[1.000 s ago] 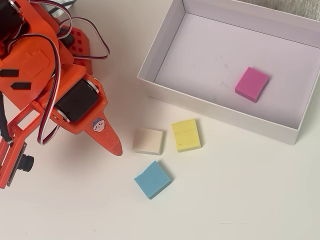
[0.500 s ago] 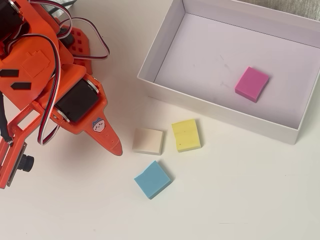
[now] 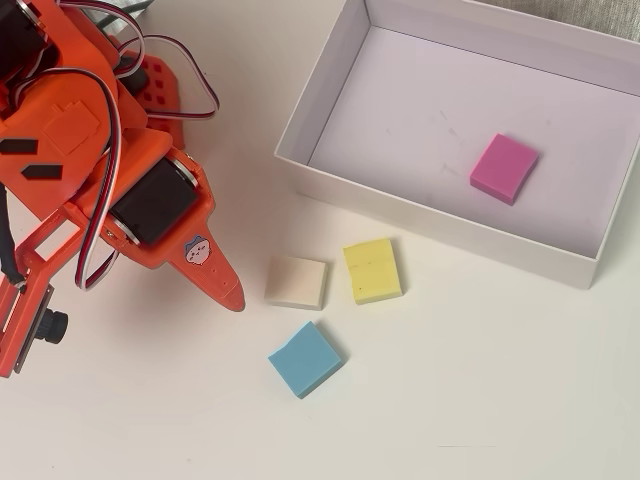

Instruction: Grasp the pink cuboid and put it in the bin.

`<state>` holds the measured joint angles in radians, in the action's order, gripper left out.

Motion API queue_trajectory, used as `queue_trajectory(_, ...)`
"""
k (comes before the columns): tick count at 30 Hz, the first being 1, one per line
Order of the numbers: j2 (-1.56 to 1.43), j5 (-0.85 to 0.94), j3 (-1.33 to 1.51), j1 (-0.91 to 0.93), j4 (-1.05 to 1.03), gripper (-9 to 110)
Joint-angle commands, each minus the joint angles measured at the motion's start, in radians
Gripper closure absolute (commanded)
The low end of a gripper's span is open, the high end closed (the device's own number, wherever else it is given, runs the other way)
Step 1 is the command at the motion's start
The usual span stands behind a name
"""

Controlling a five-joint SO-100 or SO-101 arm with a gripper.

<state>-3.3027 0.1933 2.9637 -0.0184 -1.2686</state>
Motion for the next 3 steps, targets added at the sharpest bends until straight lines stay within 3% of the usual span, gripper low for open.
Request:
queue_trajectory(1,-0.006,0.003,-0.005,0.005,-0.002,110)
queue_trajectory(3,-0.006,0.003,-0.005,0.005,-0.002,110)
